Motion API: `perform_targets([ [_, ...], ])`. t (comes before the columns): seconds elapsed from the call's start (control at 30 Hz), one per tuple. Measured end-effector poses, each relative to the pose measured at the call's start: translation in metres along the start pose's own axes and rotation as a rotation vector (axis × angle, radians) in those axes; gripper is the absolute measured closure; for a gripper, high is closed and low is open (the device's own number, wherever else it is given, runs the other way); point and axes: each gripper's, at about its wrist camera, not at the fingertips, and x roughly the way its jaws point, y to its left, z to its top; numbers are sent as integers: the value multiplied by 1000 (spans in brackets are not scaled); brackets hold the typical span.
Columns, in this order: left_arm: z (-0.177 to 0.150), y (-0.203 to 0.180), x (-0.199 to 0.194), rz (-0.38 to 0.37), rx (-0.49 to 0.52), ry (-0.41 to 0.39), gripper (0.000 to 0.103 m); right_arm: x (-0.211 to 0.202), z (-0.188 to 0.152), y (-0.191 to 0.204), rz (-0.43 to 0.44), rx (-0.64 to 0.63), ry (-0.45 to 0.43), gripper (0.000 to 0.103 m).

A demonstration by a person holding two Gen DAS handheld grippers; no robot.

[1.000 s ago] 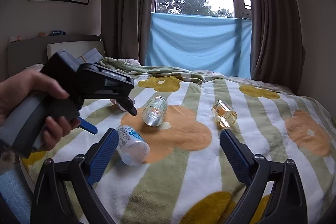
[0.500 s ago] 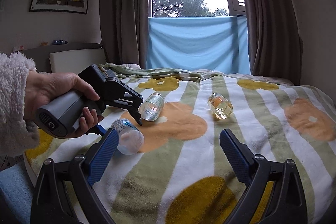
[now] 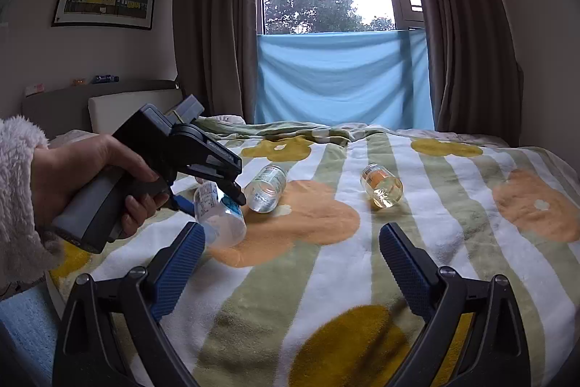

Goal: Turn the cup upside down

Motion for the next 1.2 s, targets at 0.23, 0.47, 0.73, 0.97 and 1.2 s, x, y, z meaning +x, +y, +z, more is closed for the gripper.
perform_targets([
  [0.23, -32, -33, -15, 100, 355, -341, 37, 1, -5, 4, 7, 14, 14, 7],
  [0.47, -54, -37, 16, 101, 434, -332, 37, 0, -12, 1, -9, 55, 31, 7],
  [0.73, -69, -32, 17, 80, 452, -290, 37, 4, -16, -1, -5, 73, 50, 7],
  [0.97, -68, -29, 14, 74, 447, -258, 37, 7, -15, 6, 13, 54, 51, 7],
  [1.2, -72, -33, 14, 89, 463, -215, 25, 8, -15, 7, 21, 48, 53, 7],
])
